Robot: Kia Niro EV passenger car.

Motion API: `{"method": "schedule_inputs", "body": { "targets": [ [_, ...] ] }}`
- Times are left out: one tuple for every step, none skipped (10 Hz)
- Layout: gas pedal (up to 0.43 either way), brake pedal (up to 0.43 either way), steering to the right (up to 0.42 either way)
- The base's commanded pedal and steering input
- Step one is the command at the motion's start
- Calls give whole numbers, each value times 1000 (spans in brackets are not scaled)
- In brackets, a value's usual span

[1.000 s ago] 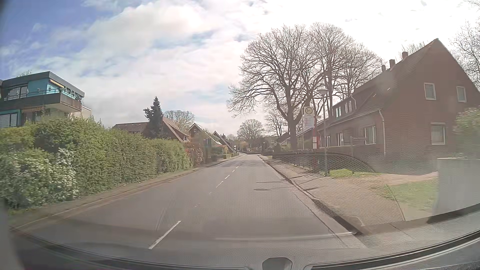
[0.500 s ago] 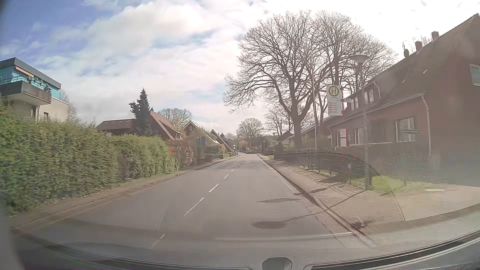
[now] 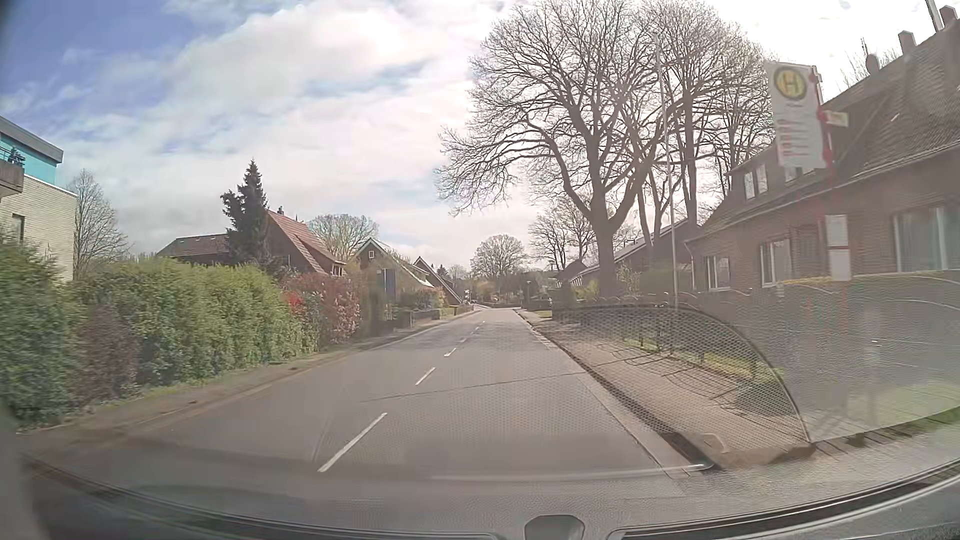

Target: Follow the waypoints while adhering to traffic rules and regulations

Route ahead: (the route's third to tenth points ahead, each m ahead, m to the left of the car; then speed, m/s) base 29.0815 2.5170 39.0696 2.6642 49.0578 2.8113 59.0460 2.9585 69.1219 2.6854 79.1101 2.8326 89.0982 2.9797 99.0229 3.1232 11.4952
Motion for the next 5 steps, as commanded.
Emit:
{"method": "schedule_inputs", "body": {
  "targets": [
    [189,0,0],
    [189,0,0],
    [189,0,0],
    [189,0,0],
    [189,0,-1]
  ]
}}
